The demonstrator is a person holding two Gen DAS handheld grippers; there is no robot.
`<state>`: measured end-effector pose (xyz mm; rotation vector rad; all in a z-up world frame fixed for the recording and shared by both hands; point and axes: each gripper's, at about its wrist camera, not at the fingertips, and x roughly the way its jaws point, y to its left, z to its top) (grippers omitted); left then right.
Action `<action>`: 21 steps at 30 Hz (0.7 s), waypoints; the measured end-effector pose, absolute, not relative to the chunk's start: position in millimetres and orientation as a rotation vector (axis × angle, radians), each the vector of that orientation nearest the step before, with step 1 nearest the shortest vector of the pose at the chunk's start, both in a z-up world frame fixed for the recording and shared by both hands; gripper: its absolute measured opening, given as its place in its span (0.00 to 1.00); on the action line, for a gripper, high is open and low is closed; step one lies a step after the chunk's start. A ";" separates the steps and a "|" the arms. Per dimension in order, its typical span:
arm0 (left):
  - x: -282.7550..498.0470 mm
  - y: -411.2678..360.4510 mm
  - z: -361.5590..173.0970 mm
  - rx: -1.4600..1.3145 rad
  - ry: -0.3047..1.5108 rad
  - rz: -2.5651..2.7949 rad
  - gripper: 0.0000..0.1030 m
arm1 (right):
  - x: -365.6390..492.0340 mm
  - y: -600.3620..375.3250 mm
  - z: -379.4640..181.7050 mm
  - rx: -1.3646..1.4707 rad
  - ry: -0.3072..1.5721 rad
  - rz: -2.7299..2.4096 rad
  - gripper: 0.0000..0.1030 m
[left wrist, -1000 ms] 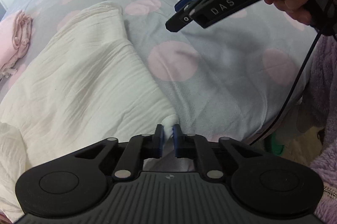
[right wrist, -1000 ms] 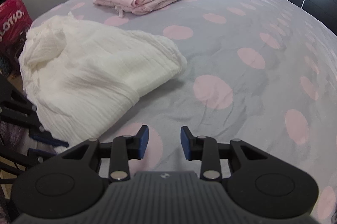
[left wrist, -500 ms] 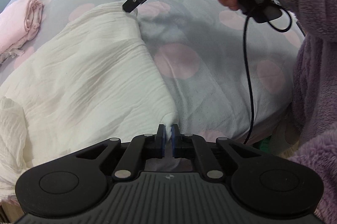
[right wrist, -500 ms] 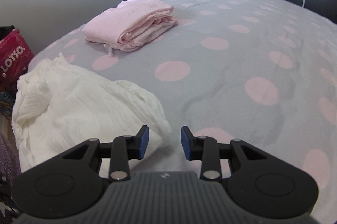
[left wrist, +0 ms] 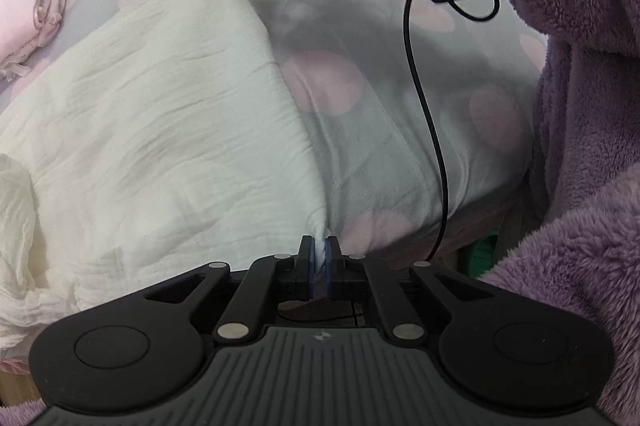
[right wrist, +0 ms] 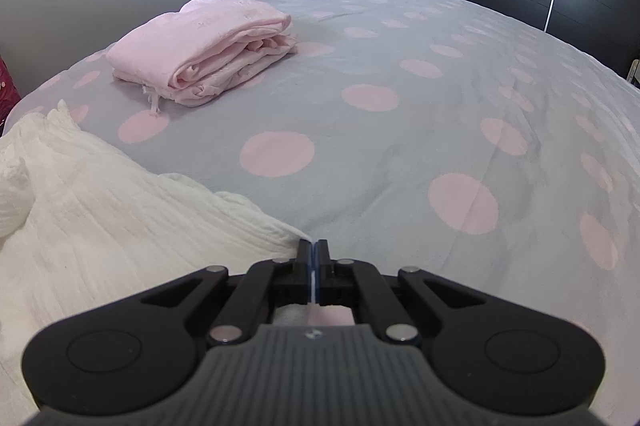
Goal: Fold clothes
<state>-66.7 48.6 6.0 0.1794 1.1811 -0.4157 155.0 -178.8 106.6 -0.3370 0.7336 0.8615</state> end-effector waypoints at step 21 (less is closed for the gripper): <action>-41.5 6.2 -21.9 0.309 1.117 -0.116 0.53 | 75.1 -254.3 120.3 -0.460 0.817 0.849 0.49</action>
